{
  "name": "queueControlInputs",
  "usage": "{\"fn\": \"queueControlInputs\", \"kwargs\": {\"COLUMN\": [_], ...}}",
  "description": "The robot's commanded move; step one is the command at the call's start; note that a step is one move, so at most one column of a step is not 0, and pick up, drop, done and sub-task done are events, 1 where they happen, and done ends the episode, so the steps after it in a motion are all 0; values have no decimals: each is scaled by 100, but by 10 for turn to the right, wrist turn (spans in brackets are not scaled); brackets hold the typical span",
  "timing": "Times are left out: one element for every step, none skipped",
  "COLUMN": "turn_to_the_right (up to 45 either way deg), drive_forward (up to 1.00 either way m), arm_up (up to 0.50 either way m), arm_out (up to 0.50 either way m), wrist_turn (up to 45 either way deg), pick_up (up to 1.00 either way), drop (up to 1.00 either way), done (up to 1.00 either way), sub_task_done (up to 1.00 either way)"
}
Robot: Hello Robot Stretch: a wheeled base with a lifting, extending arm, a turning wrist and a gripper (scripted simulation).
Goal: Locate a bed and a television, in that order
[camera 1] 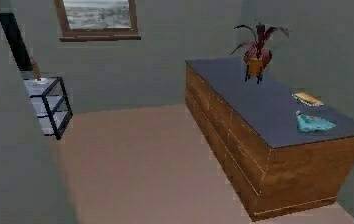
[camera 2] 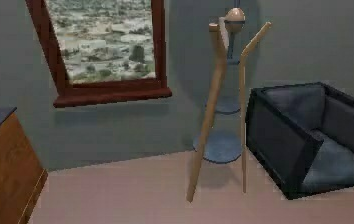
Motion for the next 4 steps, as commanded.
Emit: {"fn": "queueControlInputs", "kwargs": {"turn_to_the_right": [0,-180,0,-360], "drive_forward": [100,0,5,0], "arm_up": [0,0,0,0], "arm_out": [0,0,0,0], "wrist_turn": [0,0,0,0], "pick_up": [0,0,0,0], "drop": [0,0,0,0], "done": [0,0,0,0], "sub_task_done": [0,0,0,0]}}
